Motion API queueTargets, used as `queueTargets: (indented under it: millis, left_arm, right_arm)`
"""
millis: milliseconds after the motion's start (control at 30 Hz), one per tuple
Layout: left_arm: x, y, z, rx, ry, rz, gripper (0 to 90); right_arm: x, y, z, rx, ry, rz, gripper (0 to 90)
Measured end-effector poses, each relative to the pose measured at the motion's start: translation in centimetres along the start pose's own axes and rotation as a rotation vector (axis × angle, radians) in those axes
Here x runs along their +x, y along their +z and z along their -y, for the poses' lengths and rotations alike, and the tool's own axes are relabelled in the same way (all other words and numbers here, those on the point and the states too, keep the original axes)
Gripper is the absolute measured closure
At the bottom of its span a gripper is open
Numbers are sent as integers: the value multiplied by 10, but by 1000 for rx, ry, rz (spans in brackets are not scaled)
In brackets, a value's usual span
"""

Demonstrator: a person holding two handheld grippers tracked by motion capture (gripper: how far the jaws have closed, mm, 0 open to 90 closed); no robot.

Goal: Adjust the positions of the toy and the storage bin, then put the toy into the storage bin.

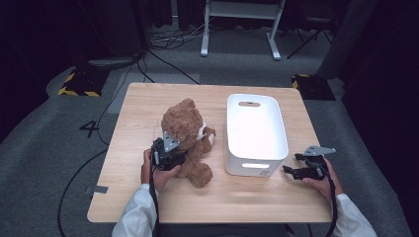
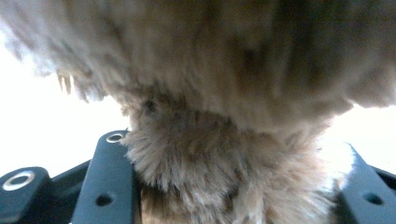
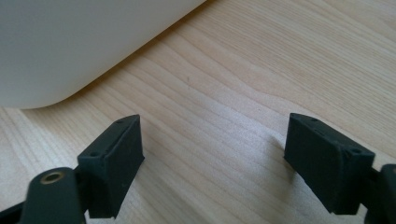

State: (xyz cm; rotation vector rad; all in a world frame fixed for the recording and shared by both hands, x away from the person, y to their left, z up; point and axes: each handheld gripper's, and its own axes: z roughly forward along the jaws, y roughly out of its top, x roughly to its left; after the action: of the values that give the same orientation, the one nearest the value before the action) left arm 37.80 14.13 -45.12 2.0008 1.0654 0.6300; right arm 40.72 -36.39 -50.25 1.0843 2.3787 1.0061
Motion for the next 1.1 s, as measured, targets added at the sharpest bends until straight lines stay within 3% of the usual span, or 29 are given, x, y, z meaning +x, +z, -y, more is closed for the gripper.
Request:
queueTargets:
  millis: [233,800,967,1100]
  left_arm:
    - [0,-2,3,-13,2,5,513]
    - [1,-1,6,-35,-5,16,514]
    - [-1,-4,6,-68,0,14,532]
    - [0,-6,8,-89,-18,17,547]
  right_arm:
    - [1,2,2,-26,11,14,167]
    - [1,3,2,-26,12,16,164]
    - [1,3,2,-26,14,17,164]
    - [1,3,2,-26,14,17,164]
